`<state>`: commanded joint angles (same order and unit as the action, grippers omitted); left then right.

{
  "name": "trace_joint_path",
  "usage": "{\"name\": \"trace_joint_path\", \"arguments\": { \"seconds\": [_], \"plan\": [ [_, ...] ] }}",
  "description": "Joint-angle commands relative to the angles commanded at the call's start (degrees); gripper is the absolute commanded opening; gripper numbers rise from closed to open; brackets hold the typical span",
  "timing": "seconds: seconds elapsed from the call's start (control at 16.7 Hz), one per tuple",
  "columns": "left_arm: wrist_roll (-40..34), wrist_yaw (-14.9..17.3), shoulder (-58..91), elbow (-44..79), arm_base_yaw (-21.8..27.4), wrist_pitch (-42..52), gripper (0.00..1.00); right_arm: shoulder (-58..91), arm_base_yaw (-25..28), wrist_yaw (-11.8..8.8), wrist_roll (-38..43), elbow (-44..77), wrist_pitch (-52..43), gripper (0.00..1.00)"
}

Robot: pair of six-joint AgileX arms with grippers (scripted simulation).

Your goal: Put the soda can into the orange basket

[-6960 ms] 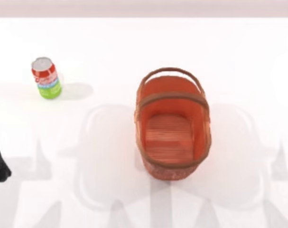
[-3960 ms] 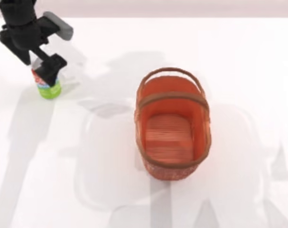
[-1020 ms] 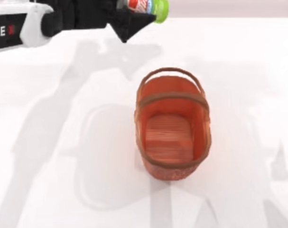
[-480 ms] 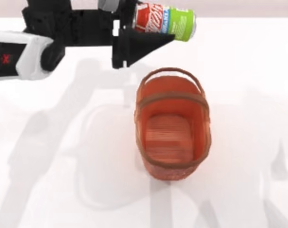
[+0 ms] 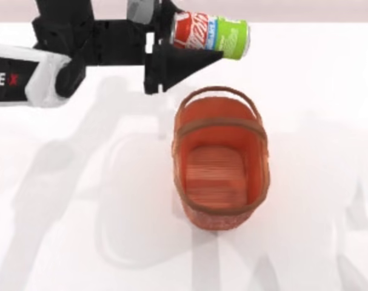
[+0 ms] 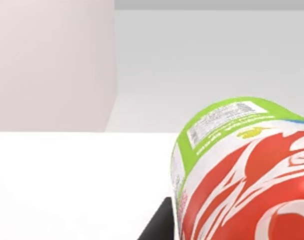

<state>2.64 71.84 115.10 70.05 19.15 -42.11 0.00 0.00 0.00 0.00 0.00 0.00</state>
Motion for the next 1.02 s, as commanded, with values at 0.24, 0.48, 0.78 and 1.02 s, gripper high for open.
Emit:
{"name": "trace_joint_path", "arguments": {
  "seconds": [0.24,0.48,0.78,1.02],
  "plan": [
    [-0.04,0.05,6.46,-2.72,-0.65,-10.43,0.00,0.00,0.00,0.00,0.00,0.00,0.00,1.00],
    [-0.23,0.04,11.55,-5.35,-1.07,-17.67,0.00,0.00,0.00,0.00,0.00,0.00,0.00,1.00],
    [-0.25,0.01,11.79,-5.51,-1.10,-17.95,0.08,0.00,0.00,0.00,0.00,0.00,0.00,1.00],
    [-0.25,0.01,11.79,-5.51,-1.10,-17.95,0.38,0.00,0.00,0.00,0.00,0.00,0.00,1.00]
  ]
}}
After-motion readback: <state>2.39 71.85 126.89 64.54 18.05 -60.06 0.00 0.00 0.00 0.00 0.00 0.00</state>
